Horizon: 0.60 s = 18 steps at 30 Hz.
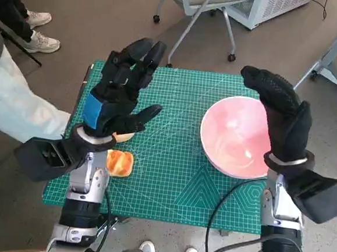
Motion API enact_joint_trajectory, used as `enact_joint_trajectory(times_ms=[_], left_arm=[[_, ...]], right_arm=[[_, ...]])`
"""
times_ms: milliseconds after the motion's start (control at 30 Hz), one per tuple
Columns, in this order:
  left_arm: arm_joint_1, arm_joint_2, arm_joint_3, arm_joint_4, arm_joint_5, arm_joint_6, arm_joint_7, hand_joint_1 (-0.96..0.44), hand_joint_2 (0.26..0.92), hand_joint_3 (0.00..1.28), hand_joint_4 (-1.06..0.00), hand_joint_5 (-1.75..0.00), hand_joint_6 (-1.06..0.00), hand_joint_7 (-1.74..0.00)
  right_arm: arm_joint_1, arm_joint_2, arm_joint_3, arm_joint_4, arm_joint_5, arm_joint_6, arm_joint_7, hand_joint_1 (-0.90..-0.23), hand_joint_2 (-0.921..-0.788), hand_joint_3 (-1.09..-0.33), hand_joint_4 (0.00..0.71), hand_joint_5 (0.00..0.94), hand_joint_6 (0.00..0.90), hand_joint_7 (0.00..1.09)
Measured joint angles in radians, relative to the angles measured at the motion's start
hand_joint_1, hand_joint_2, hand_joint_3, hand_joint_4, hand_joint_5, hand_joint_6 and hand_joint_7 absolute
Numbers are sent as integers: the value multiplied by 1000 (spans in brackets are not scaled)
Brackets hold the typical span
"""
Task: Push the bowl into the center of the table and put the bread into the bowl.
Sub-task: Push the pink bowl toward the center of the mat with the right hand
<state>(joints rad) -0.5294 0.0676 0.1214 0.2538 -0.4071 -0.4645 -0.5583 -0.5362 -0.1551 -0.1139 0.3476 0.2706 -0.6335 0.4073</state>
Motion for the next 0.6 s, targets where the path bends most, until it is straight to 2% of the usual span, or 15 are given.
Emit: enact_joint_trajectory(times_ms=[367,467,600], left_arm=[[0,1,6,0,0,0,-1,-115,877,424,-136,-40,1,-604],[0,1,6,1,1,0,-1,-116,877,425,-136,-40,1,-608],[0,1,7,2,1,-1,-1,-116,877,426,-137,-40,1,-610]], right_arm=[[0,-2,-8,0,2,1,1,-675,-921,-775,187,4,20,593],[0,-6,-20,7,5,0,2,-666,-921,-772,190,5,24,589],[-4,-25,-45,39,15,-7,7,-656,-921,-764,200,4,65,523]])
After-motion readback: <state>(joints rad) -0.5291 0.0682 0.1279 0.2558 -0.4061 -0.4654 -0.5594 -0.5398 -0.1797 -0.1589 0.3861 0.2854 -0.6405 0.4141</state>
